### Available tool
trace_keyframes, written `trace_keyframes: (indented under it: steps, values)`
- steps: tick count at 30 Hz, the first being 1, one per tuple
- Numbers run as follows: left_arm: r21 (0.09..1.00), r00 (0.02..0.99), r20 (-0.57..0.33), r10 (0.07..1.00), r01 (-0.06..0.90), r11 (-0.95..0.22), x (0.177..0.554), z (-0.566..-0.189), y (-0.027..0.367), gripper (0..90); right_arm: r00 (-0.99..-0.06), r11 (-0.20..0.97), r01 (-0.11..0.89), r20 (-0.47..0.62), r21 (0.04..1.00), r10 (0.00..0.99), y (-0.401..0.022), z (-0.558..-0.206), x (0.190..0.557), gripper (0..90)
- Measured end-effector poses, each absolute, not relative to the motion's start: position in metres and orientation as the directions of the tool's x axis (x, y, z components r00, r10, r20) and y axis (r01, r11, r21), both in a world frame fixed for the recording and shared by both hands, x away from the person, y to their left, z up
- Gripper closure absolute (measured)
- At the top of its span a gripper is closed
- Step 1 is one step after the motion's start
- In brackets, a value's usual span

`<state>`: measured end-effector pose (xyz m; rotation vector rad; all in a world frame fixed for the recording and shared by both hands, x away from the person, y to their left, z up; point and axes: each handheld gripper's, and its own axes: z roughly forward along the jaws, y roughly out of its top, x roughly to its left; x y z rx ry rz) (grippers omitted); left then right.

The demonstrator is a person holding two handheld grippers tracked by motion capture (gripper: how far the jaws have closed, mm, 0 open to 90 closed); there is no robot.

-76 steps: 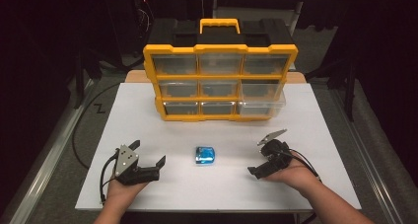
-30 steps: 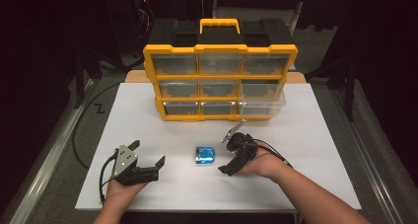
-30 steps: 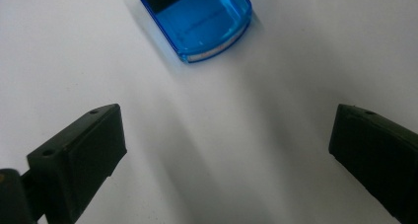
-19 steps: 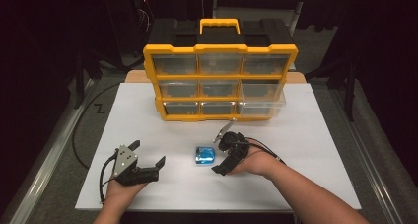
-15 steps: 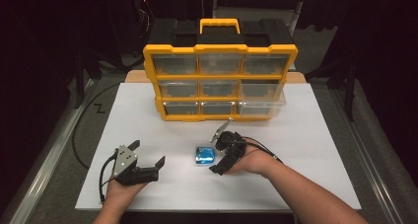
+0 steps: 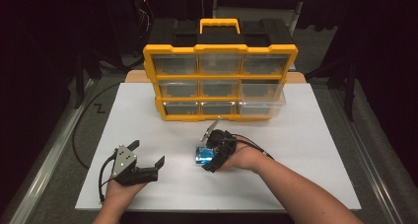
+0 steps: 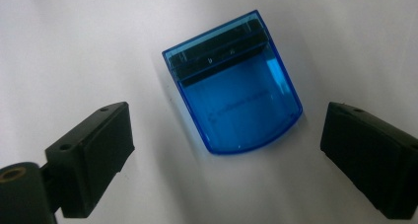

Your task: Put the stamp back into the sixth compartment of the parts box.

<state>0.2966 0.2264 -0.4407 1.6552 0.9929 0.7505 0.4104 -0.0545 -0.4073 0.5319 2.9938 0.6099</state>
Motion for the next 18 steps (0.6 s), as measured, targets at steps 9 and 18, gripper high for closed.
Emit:
trace_keyframes:
  steps: [9, 18]
  values:
    - [0.959, 0.463, 0.003, 0.886, 0.249, -0.133, 0.296, -0.441, 0.227, 0.3, -0.946, 0.873, 0.309, 0.026, 0.378, 0.323, -0.045, -0.410, 0.415, 13.9]
    - [0.960, 0.463, 0.002, 0.886, 0.249, -0.132, 0.296, -0.441, 0.228, 0.3, -0.953, 0.886, 0.288, 0.018, 0.362, 0.302, -0.038, -0.412, 0.419, 21.0]
